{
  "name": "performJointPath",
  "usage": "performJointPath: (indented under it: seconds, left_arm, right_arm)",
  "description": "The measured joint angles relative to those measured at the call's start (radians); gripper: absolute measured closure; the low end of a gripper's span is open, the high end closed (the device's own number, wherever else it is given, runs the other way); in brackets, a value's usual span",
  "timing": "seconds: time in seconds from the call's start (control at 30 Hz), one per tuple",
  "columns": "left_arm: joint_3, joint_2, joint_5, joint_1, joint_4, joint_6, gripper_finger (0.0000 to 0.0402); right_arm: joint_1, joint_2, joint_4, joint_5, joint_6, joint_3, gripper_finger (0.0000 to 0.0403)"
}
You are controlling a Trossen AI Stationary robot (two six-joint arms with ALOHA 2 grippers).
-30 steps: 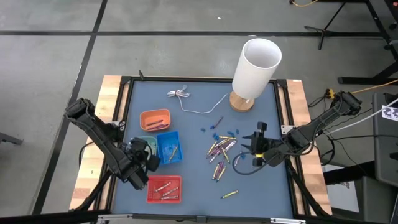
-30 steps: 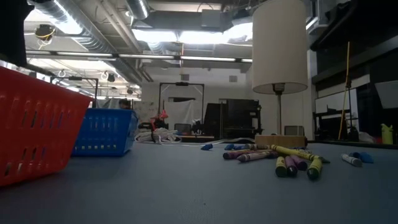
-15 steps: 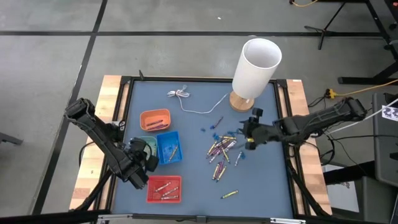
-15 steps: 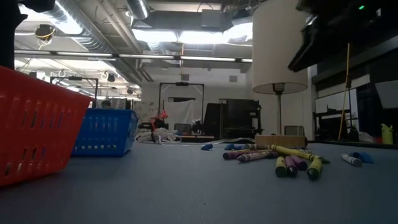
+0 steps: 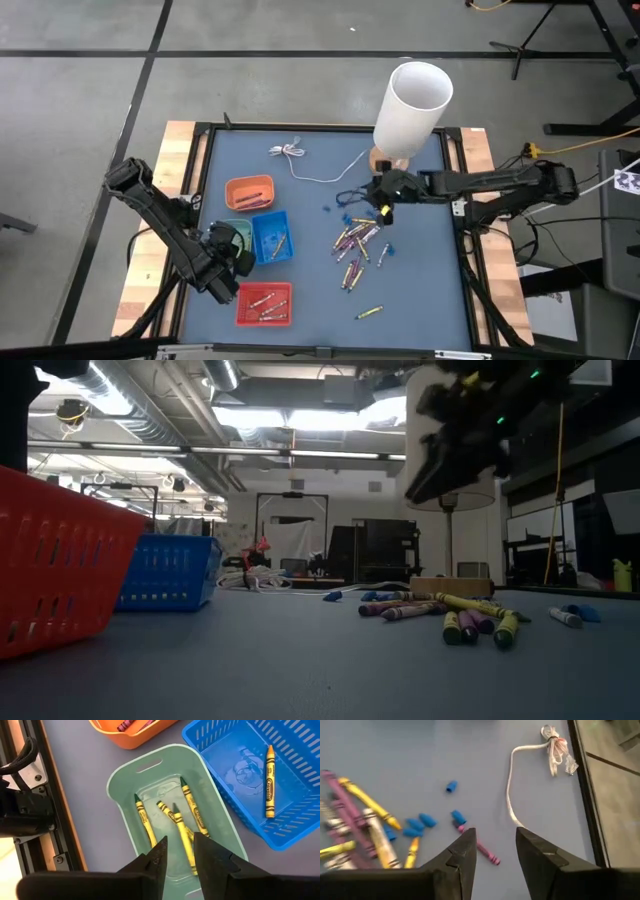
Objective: Sort crayons
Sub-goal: Put the violet crayon into the orange bin
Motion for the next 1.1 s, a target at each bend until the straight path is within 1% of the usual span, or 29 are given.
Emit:
performJointPath:
  seconds: [0.2,0.37,0.53,0.83,1.1]
  left_arm:
    - [0.000,0.000,-0.001,0.000,0.008,0.000,0.0322]
    - [0.000,0.000,-0.001,0.000,0.010,0.000,0.0322]
    - [0.000,0.000,-0.003,0.000,0.015,0.000,0.0322]
    - [0.000,0.000,-0.002,0.001,0.019,-0.001,0.0322]
    - [0.000,0.000,-0.002,0.001,0.031,-0.001,0.0322]
  right_arm:
    - [-0.115,0.144,0.074,-0.085,-0.048,0.000,0.0265]
    - [-0.195,0.259,0.126,-0.207,-0.075,0.000,0.0265]
    - [-0.239,0.345,0.162,-0.308,-0.087,0.000,0.0265]
    - [-0.241,0.438,0.222,-0.336,-0.133,0.000,0.0265]
    - [-0.242,0.458,0.205,-0.348,-0.130,0.005,0.0265]
